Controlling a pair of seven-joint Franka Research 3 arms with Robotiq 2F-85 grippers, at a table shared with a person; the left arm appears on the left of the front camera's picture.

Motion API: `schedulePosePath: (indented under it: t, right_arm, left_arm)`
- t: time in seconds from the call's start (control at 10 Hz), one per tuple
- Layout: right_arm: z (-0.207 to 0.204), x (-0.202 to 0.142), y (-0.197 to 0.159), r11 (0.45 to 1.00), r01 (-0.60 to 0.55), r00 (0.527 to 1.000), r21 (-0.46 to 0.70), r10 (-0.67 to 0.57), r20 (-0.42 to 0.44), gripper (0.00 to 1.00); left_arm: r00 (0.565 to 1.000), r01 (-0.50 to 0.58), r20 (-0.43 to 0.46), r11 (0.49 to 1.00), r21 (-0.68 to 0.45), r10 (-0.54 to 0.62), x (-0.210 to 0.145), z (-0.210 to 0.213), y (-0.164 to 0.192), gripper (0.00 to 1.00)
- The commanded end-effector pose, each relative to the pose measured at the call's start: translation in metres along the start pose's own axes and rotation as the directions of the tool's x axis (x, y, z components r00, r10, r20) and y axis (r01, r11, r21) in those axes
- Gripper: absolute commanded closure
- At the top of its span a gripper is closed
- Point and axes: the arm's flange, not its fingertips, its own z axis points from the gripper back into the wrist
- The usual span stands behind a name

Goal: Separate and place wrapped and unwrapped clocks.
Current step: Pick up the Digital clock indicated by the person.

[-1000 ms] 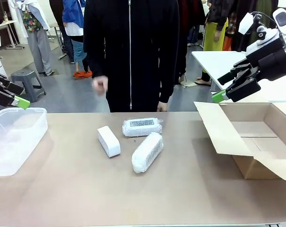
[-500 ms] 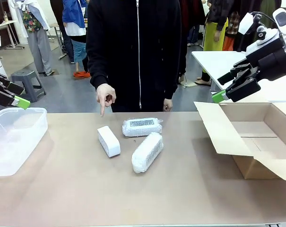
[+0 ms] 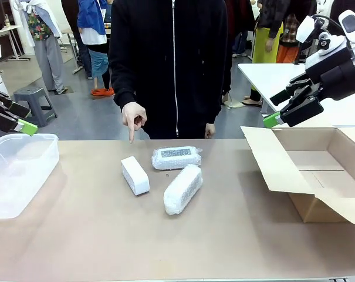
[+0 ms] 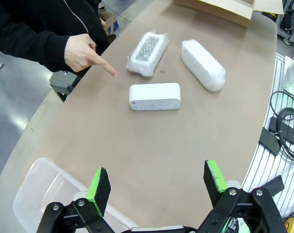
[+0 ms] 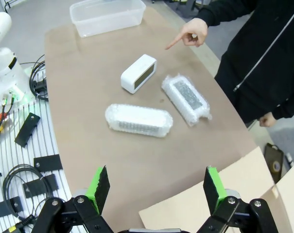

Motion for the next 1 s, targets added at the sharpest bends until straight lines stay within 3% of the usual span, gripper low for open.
schedulePosePath:
  t: [0.0,0.8,0.9]
  right_arm:
    - [0.0,0.0,0.0,1.0,-0.002,1.0,0.017,0.002,0.014,0.0]
    - [0.0,0.0,0.0,1.0,-0.002,1.0,0.017,0.002,0.014,0.0]
    - [0.0,0.0,0.0,1.0,-0.002,1.0,0.017,0.002,0.014,0.0]
  left_arm:
    - [1.0,0.006,0.013,1.0,-0.011,-0.006,0.0,0.001,0.0,0.0]
    - [1.0,0.0,0.0,1.0,0.0,0.0,0.0,0.0,0.0,0.0]
    - [0.998,-0.065,-0.009,0.998,0.008,0.066,0.023,-0.01,-0.002,0.0]
